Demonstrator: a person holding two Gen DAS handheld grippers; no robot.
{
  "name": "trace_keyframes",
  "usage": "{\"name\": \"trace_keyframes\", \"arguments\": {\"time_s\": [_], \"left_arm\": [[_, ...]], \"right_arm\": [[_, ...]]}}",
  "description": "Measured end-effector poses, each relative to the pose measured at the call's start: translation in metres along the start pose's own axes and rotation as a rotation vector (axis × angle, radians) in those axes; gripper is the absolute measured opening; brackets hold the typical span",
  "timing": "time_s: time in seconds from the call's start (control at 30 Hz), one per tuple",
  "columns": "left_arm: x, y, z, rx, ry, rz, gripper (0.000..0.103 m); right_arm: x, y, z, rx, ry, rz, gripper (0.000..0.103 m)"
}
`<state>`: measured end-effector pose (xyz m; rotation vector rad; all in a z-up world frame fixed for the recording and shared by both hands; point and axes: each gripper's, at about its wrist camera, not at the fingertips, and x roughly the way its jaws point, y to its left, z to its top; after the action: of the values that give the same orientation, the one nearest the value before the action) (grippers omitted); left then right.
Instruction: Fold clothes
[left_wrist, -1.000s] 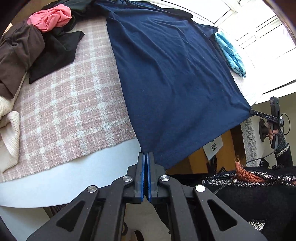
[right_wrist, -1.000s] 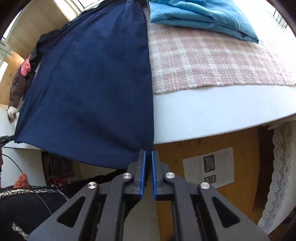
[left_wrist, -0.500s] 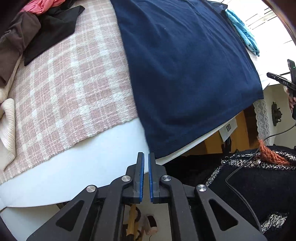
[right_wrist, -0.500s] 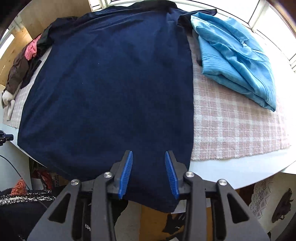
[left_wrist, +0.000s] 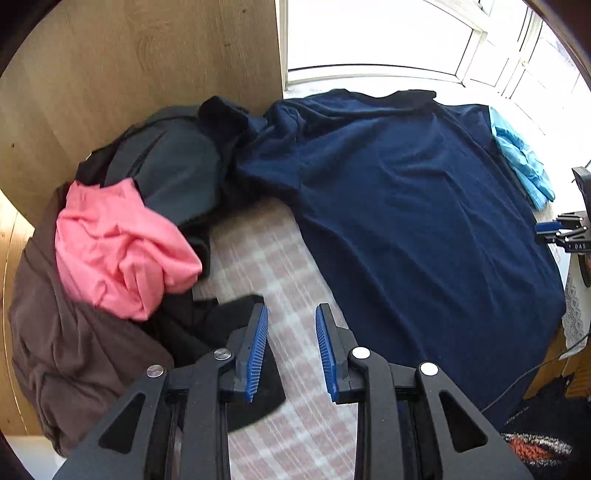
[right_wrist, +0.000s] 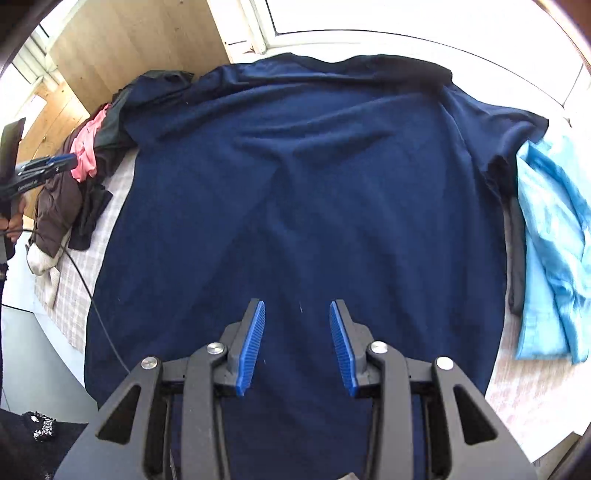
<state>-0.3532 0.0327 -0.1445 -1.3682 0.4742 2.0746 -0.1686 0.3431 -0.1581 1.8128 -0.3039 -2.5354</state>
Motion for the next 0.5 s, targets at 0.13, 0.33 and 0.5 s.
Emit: {"name": "trace_keyframes", "arguments": {"time_s": [0.13,0.33,0.5], "left_arm": [[0.012,0.028,0.067,-0.079,-0.055,-0.040,0.026],[0.028,0.052,0.118,-0.166,-0.071,-0.113,0.035],[0.053,0.058,0.146,-0.167,-0.026,-0.089,0.035]], "right_arm": [[-0.005,0.016,0.069,-0.090,-0.050,0.002,0.037],[0.038,0.031,0.184,-0.322,-0.092,-0.002,0.045],[0.100,0.034,0.277,-0.445,-0.052,-0.032,0.045]]}}
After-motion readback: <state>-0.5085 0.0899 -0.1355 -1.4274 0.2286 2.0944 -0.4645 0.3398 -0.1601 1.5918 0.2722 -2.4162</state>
